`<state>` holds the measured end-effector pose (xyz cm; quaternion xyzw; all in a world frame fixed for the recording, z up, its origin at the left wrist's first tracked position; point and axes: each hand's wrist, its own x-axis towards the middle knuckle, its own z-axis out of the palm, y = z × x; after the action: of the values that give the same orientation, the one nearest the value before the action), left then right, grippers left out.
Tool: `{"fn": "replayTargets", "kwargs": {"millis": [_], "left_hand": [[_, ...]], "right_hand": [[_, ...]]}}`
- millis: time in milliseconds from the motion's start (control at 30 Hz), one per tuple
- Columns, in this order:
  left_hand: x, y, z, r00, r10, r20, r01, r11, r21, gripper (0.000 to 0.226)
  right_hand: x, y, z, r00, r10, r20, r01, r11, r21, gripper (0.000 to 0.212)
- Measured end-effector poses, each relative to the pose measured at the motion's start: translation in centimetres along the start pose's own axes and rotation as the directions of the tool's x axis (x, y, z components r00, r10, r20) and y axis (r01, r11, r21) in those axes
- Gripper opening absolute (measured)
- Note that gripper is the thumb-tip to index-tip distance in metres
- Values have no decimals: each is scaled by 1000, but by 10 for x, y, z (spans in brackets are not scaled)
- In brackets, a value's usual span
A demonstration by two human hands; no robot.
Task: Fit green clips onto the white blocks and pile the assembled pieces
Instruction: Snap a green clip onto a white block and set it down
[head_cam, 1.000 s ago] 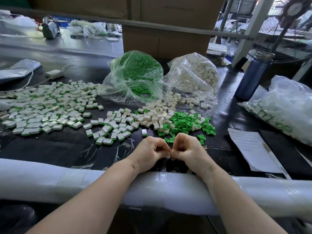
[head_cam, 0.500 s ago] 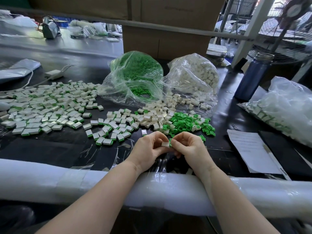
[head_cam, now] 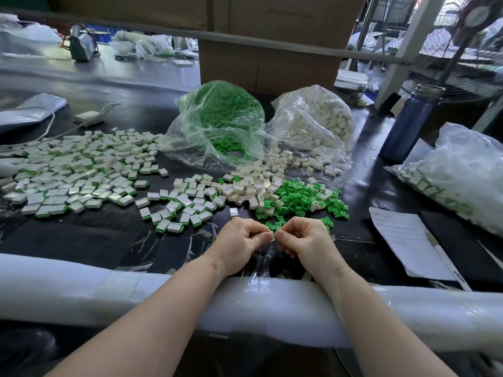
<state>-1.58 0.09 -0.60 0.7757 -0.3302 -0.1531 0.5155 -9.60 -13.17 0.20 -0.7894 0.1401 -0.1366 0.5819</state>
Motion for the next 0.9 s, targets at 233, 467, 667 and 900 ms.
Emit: {"fn": "replayTargets", "kwargs": {"millis": [233, 467, 667, 900], "left_hand": [[0, 1, 1, 991, 121, 53, -130, 969, 212, 13], [-1, 3, 2, 999, 12, -47, -10, 999, 32, 16], [-3, 8, 3, 999, -24, -45, 21, 998, -62, 13], [-3, 9, 1, 997, -56, -50, 51, 994, -94, 12]], "right_hand": [[0, -1, -3, 995, 17, 102, -10, 997, -72, 21], [2, 3, 1, 999, -30, -33, 32, 997, 66, 15], [2, 5, -1, 995, -85, -46, 91, 988, 126, 16], [1, 4, -1, 993, -113, -18, 114, 979, 167, 15]]}}
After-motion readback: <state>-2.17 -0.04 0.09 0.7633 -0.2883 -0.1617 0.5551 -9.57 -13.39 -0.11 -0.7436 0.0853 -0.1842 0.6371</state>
